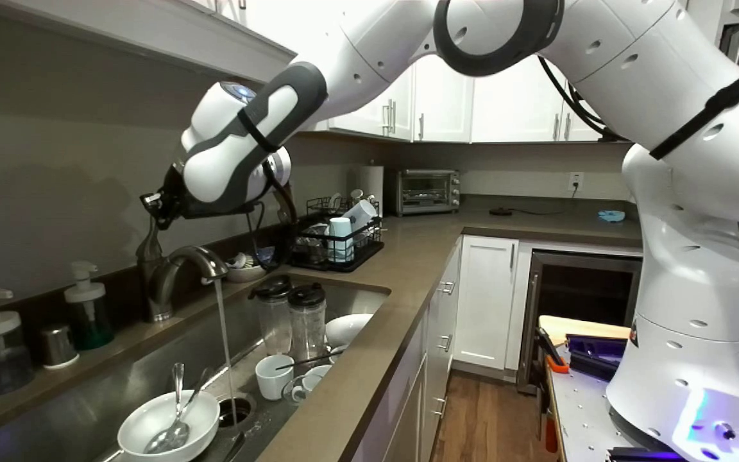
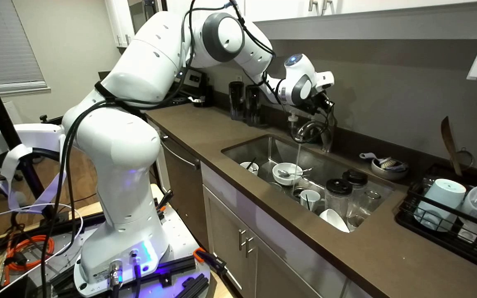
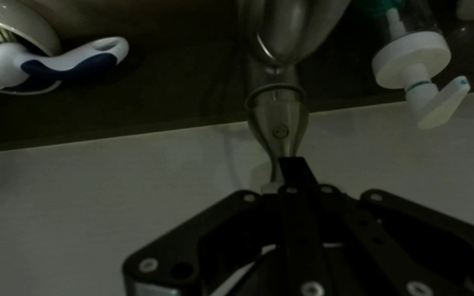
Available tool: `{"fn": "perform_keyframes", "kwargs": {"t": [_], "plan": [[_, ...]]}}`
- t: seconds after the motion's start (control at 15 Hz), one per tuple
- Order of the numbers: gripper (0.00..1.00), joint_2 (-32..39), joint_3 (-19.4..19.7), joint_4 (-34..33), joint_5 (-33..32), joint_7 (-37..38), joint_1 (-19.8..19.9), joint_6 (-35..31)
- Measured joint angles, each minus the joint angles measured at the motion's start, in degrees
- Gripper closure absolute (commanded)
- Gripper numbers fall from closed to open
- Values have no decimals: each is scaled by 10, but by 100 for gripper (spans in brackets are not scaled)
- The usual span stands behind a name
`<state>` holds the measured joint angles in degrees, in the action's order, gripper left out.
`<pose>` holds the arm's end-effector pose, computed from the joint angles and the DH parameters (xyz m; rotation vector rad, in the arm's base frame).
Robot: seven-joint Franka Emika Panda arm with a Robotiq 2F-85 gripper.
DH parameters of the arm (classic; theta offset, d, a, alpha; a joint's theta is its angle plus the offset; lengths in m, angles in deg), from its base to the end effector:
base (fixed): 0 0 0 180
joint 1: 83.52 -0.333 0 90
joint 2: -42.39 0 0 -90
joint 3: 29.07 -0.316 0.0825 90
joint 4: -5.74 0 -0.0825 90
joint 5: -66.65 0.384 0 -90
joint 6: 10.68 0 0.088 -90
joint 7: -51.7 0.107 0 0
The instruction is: Open the tap then close the tap then open the tap again
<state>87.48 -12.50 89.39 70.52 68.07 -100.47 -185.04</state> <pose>0.7690 0.0619 0.3272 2.8586 -0.2478 1.2728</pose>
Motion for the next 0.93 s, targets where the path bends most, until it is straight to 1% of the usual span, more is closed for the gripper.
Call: {"fn": "perform_keyframes", "kwargs": {"t": [0.53,0.67,0.93], "plan": [[100,5,2,0,0,0,-2,-19],[100,9,11,0,0,2,-9,-37],[100,17,26,-4,0,10,-26,-96]]}}
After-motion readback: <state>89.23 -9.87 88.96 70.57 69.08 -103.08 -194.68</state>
